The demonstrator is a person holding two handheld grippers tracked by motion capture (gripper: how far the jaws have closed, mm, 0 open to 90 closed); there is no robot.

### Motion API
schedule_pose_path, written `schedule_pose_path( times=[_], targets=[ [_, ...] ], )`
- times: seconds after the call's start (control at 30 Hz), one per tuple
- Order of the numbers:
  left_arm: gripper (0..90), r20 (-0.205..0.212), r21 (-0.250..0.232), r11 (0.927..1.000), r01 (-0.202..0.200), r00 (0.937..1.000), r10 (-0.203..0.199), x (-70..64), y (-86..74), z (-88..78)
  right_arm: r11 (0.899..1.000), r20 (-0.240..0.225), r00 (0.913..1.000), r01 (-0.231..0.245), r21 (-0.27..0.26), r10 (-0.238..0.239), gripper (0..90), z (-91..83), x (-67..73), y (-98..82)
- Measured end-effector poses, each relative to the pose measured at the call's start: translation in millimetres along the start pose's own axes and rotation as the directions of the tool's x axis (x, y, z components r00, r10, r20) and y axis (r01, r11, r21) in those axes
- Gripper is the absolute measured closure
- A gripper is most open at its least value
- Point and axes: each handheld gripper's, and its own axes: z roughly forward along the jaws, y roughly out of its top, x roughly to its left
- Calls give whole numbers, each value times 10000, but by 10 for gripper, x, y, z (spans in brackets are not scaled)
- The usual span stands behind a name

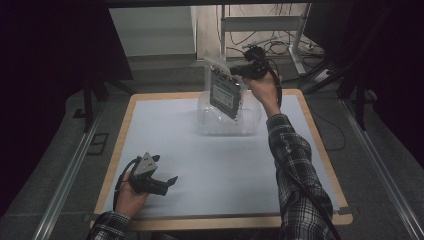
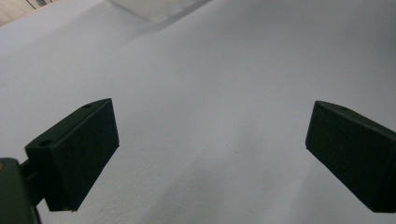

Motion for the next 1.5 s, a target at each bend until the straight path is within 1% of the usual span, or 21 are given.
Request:
schedule_pose_path(
  times=[0.17, 0.23, 0.27, 0.3, 0.37, 0.4, 0.53, 0.6, 0.73, 0.8, 0.87, 0.93, 1.0, 1.07, 1.13, 1.17, 1.3, 1.5],
  targets=[
    [24, -27, 12, 10000, -13, 10000, 13, -1, 0, -2, 9998, 110, 9999, -101, 171, 99, 891, 87, -29, -80],
    [25, -24, 38, 10000, -21, 10000, 21, -4, 0, 2, 9995, 126, 9995, -293, 116, 291, 891, 91, -65, -118],
    [25, -27, 65, 10000, -46, 10000, 46, -6, 2, 5, 9990, 184, 9990, -419, 171, 415, 890, 92, -87, -140],
    [25, -32, 79, 10000, -61, 10000, 62, -7, 2, 7, 9984, 245, 9982, -551, 103, 548, 890, 89, -112, -170],
    [25, -45, 109, 9999, -86, 10000, 87, -13, 3, 10, 9976, 133, 9975, -696, -5, 696, 891, 86, -141, -202],
    [25, -50, 117, 9999, -98, 9999, 99, -15, 4, 11, 9975, 160, 9974, -701, -31, 701, 890, 89, -142, -212],
    [25, -69, 183, 9997, -168, 9998, 169, -19, 6, 13, 9987, 616, 9969, -500, 39, 496, 891, 112, -119, -218],
    [25, -77, 195, 9997, -175, 9998, 176, -20, 6, 15, 9985, 752, 9957, -544, 55, 538, 890, 120, -128, -225],
    [26, -92, 204, 9996, -212, 9997, 214, -23, 6, 15, 9961, 631, 9941, -887, 3, 885, 888, 111, -173, -238],
    [26, -100, 189, 9997, -184, 9998, 186, -20, 6, 13, 9961, 471, 9949, -886, -27, 887, 883, 89, -174, -229],
    [26, -115, 171, 9997, -175, 9998, 177, -19, 6, 9, 9972, 406, 9964, -749, 6, 748, 875, 66, -165, -207],
    [26, -122, 157, 9997, -185, 9998, 187, -20, 7, 7, 9987, 590, 9971, -489, 118, 481, 863, 45, -151, -182],
    [26, -125, 158, 9997, -190, 9997, 192, -22, 7, 8, 9994, 828, 9962, -289, 194, 272, 837, 33, -142, -175],
    [26, -126, 169, 9997, -186, 9997, 188, -21, 7, 9, 9994, 854, 9960, -290, 195, 272, 802, 24, -147, -181],
    [26, -131, 168, 9997, -186, 9997, 188, -20, 7, 8, 9996, 961, 9951, -252, 160, 235, 741, 21, -150, -186],
    [26, -133, 167, 9997, -187, 9997, 189, -20, 7, 8, 9996, 1031, 9945, -224, 153, 207, 730, 15, -149, -186],
    [26, -145, 193, 9996, -204, 9997, 207, -24, 7, 11, 9999, 1045, 9944, -154, 7, 152, 643, -7, -129, -175],
    [26, -147, 206, 9995, -232, 9996, 235, -26, 8, 11, 10000, 1160, 9933, 24, -72, -16, 506, -46, -106, -165]
  ],
)
